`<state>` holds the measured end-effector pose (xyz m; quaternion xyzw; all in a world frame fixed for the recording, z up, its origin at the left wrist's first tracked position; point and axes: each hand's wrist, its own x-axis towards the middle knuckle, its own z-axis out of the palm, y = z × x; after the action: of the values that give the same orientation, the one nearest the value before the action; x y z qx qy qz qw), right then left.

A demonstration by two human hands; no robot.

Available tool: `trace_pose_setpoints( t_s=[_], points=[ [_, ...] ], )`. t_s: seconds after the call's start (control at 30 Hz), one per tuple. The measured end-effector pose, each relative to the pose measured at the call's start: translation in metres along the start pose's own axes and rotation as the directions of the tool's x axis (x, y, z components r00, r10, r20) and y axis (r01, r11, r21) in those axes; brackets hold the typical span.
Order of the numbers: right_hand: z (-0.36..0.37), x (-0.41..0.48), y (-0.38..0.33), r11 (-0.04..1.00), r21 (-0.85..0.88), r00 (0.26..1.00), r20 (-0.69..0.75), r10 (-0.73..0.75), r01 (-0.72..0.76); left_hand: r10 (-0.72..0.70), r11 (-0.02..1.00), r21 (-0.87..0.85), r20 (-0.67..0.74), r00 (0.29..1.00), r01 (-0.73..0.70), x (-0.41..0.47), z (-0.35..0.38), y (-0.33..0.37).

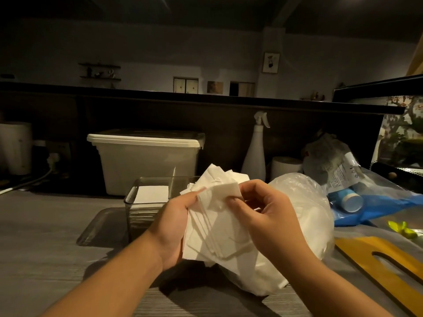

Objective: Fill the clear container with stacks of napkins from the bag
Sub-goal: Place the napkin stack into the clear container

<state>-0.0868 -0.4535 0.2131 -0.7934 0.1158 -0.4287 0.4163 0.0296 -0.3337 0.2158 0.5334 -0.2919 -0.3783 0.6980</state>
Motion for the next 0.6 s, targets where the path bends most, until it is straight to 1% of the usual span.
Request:
trace_pose_setpoints(
  t_s=[0.13, 0.23, 0.3, 0.33, 0.37, 0.43, 0.5, 0.6],
  points=[
    [0.001, -0.001, 0.001, 0.999, -0.038, 1.0, -0.004, -0.015, 0.015, -0.034, 0.999, -0.012, 0.029, 0.999, 0.035, -0.001, 0.005, 0.001],
    [0.004, -0.002, 0.004, 0.998, -0.068, 1.0, -0.008, -0.019, 0.018, -0.008, 1.0, -0.023, 0.102, 0.995, 0.01, -0.005, 0.005, 0.002],
    [0.005, -0.002, 0.004, 0.996, -0.081, 0.999, -0.022, -0.025, 0.024, 0.026, 0.999, 0.032, 0.135, 0.99, -0.031, -0.007, 0.005, 0.001],
    [0.006, -0.003, 0.005, 0.995, -0.091, 0.999, -0.034, -0.037, 0.034, 0.044, 0.994, 0.09, 0.133, 0.99, -0.056, -0.006, 0.005, -0.001],
    [0.006, -0.003, 0.005, 0.993, -0.109, 0.998, -0.044, -0.052, 0.047, 0.06, 0.986, 0.15, 0.116, 0.991, -0.077, -0.006, 0.006, -0.003],
    [0.007, -0.004, 0.003, 0.988, -0.149, 0.998, -0.043, -0.053, 0.046, 0.082, 0.969, 0.232, 0.013, 0.997, -0.083, -0.004, 0.008, -0.006],
    [0.008, -0.005, 0.0, 0.989, -0.146, 1.0, -0.019, 0.0, -0.002, 0.085, 0.956, 0.285, -0.063, 0.994, -0.064, -0.004, 0.008, -0.008],
    [0.008, -0.005, -0.002, 0.993, -0.114, 0.999, 0.021, 0.042, -0.039, 0.098, 0.941, 0.333, -0.093, 0.991, -0.062, -0.004, 0.007, -0.008]
  ],
)
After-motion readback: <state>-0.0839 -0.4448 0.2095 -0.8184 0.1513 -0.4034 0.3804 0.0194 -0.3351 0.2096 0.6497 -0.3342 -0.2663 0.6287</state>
